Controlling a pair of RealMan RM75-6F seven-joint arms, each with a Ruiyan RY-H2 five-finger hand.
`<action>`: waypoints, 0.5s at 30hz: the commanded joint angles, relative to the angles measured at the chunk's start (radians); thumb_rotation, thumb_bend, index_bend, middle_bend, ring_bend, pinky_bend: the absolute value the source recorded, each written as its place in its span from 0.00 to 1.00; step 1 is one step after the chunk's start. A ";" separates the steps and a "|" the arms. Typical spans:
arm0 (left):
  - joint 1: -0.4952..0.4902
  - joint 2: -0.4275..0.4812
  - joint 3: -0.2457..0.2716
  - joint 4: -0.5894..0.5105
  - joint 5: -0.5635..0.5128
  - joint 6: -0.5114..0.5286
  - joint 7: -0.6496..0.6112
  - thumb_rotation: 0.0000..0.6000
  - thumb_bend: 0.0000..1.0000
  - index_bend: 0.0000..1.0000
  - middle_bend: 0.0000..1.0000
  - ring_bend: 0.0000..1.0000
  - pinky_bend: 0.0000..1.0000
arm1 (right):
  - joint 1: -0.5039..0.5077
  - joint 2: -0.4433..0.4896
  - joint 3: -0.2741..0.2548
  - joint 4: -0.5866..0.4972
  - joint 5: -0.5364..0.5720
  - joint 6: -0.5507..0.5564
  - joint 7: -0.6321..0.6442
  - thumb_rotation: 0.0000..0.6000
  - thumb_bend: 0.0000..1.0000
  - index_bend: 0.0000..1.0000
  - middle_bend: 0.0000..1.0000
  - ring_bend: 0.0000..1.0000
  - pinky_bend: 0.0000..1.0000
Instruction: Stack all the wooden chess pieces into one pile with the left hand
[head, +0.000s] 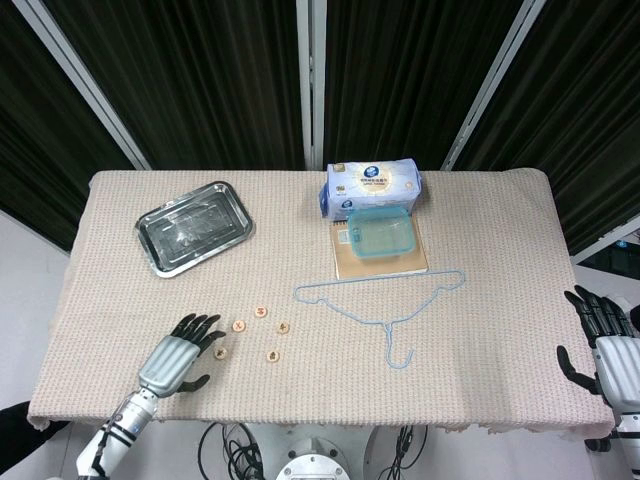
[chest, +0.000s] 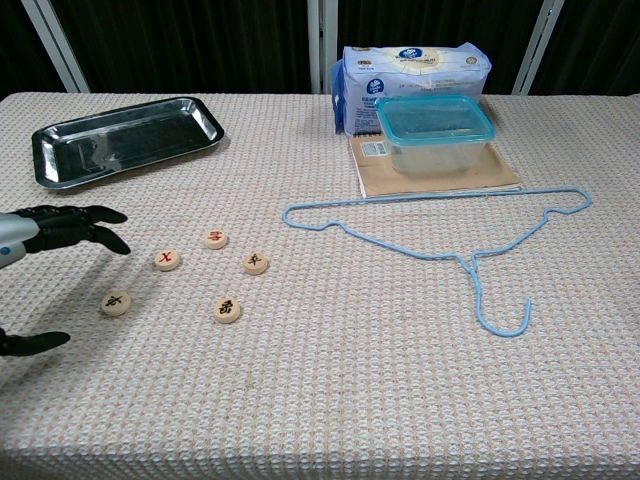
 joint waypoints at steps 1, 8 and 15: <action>-0.009 -0.018 -0.007 0.019 -0.016 -0.010 0.004 1.00 0.25 0.23 0.00 0.00 0.00 | 0.001 0.001 0.001 0.000 0.003 -0.003 0.002 1.00 0.41 0.00 0.00 0.00 0.00; -0.017 -0.049 -0.015 0.066 -0.040 -0.011 -0.012 1.00 0.26 0.31 0.01 0.00 0.00 | 0.002 0.003 0.002 0.002 0.004 -0.004 0.008 1.00 0.41 0.00 0.00 0.00 0.00; -0.029 -0.076 -0.019 0.100 -0.045 -0.017 -0.048 1.00 0.26 0.34 0.02 0.00 0.00 | 0.002 0.002 0.002 0.001 0.006 -0.006 0.004 1.00 0.41 0.00 0.00 0.00 0.00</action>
